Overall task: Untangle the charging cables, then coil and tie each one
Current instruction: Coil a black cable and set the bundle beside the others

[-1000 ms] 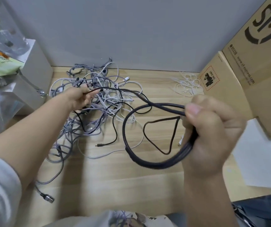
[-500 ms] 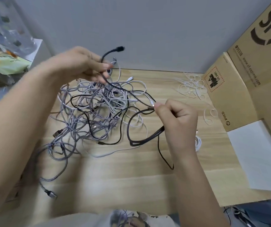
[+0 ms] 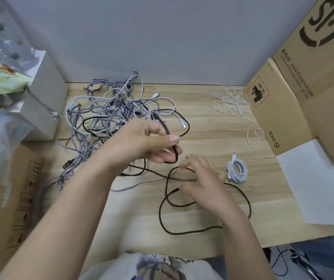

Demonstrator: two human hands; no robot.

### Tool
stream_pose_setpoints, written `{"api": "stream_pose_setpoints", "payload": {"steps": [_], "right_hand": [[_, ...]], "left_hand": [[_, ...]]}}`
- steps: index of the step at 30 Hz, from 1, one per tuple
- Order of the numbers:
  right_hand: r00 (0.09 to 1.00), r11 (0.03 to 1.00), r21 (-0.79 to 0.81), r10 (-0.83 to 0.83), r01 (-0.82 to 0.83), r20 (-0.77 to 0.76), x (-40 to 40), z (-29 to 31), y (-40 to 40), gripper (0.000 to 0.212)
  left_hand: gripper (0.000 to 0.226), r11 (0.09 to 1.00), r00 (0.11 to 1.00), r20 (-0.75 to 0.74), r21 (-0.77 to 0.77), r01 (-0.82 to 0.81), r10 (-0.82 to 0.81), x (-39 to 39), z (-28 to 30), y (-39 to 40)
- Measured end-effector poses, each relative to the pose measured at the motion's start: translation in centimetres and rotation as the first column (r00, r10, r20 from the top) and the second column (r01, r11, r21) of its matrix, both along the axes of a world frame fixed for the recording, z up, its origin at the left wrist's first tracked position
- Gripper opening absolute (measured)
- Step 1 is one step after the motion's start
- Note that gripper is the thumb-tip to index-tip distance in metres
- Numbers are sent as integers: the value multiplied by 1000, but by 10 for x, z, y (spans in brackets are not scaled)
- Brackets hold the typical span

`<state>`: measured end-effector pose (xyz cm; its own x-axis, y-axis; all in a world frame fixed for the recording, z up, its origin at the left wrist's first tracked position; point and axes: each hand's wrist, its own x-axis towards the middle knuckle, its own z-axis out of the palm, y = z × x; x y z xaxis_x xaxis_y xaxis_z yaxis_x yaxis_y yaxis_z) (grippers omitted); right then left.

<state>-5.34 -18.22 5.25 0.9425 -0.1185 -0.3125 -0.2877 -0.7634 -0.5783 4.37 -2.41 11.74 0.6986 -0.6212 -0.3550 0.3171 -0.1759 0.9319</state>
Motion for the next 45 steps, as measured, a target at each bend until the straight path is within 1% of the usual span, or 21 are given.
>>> {"api": "stream_pose_setpoints", "payload": {"steps": [2,5,7,9,12,14,15,17,20,22,24,27,30,32,34,35,37,38,40,43,45], "right_hand": [[975,968,234,-134,91,175,-1,7,3,42],[958,859,512,-148,0,248,0,16,9,42],[949,790,613,-179,-19,260,1,21,13,30],[939,757,653,-231,11,253,1,22,15,20],[927,745,667,-267,26,262,-1,24,17,14],[930,715,699,-273,24,248,0,26,18,18],[932,710,704,-267,20,243,0,27,19,18],[939,695,719,-263,24,223,0,31,21,19],[943,643,766,-271,27,195,2,42,25,19],[938,629,777,-276,11,211,4,49,26,21],[926,610,792,-306,11,222,6,54,29,19],[885,576,814,-415,74,213,12,55,30,15],[831,577,810,-497,101,251,15,55,31,15],[805,563,819,-534,110,259,18,53,30,15],[833,548,828,-510,122,215,22,48,32,21],[862,572,810,-468,129,193,24,44,33,25],[916,668,732,-365,131,169,23,36,38,22],[938,709,694,-312,123,152,21,34,40,20],[971,791,603,-211,102,112,14,34,43,16],[990,959,282,-10,-30,140,3,42,42,13],[984,989,116,70,-90,161,-2,48,40,13]], "left_hand": [[13,1000,999,-48,-18,14,-15,-11,-5,-4],[17,997,996,-89,-83,-5,-2,-21,-9,-12],[20,990,994,-89,-118,-71,60,-22,-9,-15],[20,984,990,-56,-115,-135,129,-23,-10,-16],[23,967,956,148,-21,-255,255,-22,-16,-16],[34,933,879,353,41,-358,321,-20,-24,-12],[40,925,833,461,65,-374,305,-19,-28,-10],[42,943,761,615,81,-322,207,-19,-30,-6],[30,974,710,694,60,-219,117,-19,-30,-2],[21,983,759,638,16,-184,132,-22,-28,-2],[28,981,842,505,-58,-187,191,-26,-24,-5],[39,958,919,280,-143,-248,279,-34,-17,-10],[43,942,967,10,-229,-247,256,-35,-15,-7],[39,911,973,-180,-359,-202,145,-35,-12,-4],[35,815,951,-309,-547,-191,15,-36,-4,-5],[34,765,945,-327,-612,-199,-16,-36,0,-6],[33,711,950,-311,-666,-226,10,-36,5,-9],[32,709,958,-281,-667,-230,47,-35,6,-9],[34,743,973,-208,-635,-212,100,-32,4,-10],[28,828,982,-55,-529,-184,183,-30,-7,-12],[26,871,970,30,-446,-204,242,-31,-15,-14]]}}
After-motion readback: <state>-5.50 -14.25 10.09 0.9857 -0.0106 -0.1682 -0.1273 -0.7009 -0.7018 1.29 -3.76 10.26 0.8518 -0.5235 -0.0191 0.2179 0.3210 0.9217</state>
